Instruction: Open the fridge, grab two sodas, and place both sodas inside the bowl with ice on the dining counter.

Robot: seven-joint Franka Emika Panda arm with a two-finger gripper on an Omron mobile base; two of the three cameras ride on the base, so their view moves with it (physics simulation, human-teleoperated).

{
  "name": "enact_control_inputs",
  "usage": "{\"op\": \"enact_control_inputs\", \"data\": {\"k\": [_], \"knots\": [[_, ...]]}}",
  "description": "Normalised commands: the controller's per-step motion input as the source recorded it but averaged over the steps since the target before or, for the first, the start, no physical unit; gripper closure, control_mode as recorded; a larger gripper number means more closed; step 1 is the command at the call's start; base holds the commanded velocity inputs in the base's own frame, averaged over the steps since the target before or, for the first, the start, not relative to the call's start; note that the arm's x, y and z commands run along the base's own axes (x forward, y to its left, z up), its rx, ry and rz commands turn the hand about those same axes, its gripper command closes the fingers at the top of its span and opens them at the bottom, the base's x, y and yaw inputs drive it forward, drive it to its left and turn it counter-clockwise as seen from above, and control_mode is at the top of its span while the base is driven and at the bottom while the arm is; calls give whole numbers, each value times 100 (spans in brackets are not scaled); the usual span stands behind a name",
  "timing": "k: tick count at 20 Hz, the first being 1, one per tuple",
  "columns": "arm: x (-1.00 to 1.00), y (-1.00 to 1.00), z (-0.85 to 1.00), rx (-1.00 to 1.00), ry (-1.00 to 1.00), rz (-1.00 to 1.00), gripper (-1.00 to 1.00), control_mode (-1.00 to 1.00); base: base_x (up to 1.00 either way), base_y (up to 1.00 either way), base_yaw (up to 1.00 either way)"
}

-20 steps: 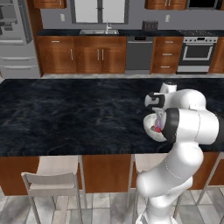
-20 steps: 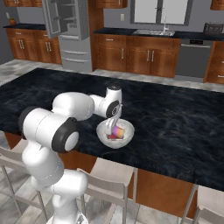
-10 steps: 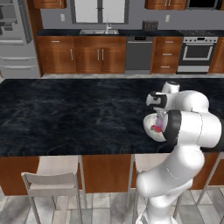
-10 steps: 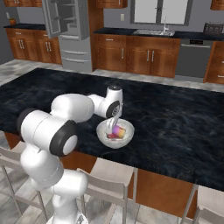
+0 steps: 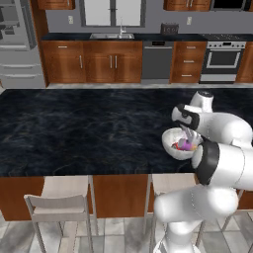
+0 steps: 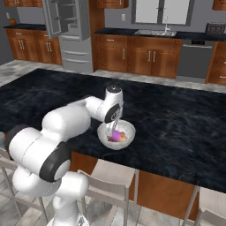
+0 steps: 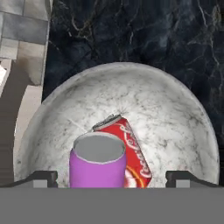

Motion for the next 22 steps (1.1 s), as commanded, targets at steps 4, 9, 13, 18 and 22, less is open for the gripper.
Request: {"op": "enact_control_inputs", "data": {"k": [4, 9, 13, 18, 22], "knots": [[-34, 0, 57, 0, -11, 0, -100, -100, 0, 0, 0], [-46, 1, 67, -1, -9, -3, -100, -100, 0, 0, 0], [-55, 10, 67, 0, -8, -7, -100, -100, 0, 0, 0], [-58, 15, 64, 0, -6, -9, -100, -100, 0, 0, 0], [-63, 15, 59, -1, -6, -10, -100, -100, 0, 0, 0]]}}
